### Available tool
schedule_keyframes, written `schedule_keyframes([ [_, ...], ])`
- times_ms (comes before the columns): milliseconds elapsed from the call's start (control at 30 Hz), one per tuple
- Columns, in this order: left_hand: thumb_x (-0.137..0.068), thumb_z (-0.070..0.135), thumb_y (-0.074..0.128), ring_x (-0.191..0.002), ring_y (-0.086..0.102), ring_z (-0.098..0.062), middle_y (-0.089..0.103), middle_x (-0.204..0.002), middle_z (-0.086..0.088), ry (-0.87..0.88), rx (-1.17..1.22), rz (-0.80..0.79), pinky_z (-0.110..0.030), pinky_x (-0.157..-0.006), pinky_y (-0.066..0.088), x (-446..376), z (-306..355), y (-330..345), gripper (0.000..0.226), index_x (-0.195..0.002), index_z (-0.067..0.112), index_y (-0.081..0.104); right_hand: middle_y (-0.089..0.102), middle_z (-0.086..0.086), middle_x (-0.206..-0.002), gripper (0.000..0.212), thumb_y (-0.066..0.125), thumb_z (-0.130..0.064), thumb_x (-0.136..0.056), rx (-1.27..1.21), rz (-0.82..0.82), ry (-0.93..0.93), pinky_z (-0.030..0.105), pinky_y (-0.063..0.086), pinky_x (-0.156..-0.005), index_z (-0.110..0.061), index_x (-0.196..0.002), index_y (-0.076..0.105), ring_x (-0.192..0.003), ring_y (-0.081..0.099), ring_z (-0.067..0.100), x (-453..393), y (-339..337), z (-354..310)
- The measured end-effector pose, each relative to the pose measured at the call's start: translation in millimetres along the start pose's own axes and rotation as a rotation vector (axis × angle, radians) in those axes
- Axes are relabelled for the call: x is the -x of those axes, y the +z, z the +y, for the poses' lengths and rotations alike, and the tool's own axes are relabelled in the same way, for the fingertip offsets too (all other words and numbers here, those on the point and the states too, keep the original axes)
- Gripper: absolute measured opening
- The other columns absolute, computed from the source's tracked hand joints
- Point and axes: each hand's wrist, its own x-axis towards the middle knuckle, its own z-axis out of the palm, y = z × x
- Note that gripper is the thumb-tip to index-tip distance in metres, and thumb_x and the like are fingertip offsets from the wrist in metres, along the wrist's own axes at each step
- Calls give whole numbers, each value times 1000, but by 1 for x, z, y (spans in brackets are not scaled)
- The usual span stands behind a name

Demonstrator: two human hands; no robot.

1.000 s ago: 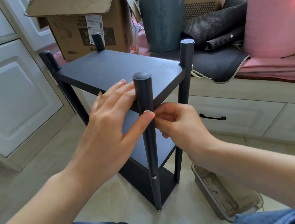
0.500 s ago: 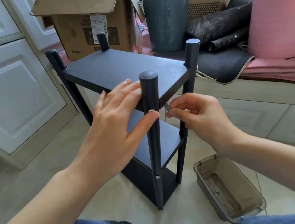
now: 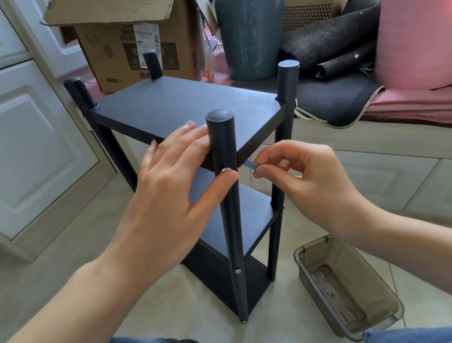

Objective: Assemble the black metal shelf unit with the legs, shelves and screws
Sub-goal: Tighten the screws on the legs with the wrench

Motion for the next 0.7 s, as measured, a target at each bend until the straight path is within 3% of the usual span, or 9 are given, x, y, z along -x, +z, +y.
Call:
schedule_keyframes([
  [267, -97, 50, 46, -147, 34, -12, 50, -149, 9, 5, 8, -1, -60, -116, 30, 0, -2, 1, 50, -140, 25, 55, 73, -7, -78, 17, 74, -7, -85, -84, 11, 55, 23, 54, -74, -24, -82, 72, -75, 66, 16, -1, 6, 0],
  [433, -97, 50, 46, -147, 34, -13, 50, -149, 9, 2, 14, -4, -60, -116, 31, 0, -2, 0, 50, -139, 24, 56, 72, -9, -74, 16, 75, -7, -84, -127, -3, 96, 22, 53, -71, -22, -80, 73, -70, 65, 13, 0, 13, -1],
  [600, -97, 51, 46, -147, 35, -13, 50, -149, 8, -4, 12, -6, -59, -116, 31, -1, -1, 0, 52, -139, 23, 57, 67, -16, -65, 15, 73, -5, -85, -192, -21, 130, 12, 44, -61, -19, -80, 72, -58, 57, 1, 0, 20, -1],
  [700, -97, 51, 46, -147, 35, -13, 51, -149, 8, -2, 19, 1, -60, -116, 31, -1, -1, 1, 51, -138, 23, 57, 69, -14, -68, 12, 71, -3, -86, -233, -41, 155, 10, 44, -61, -15, -83, 73, -61, 59, -1, 1, 28, -3],
])
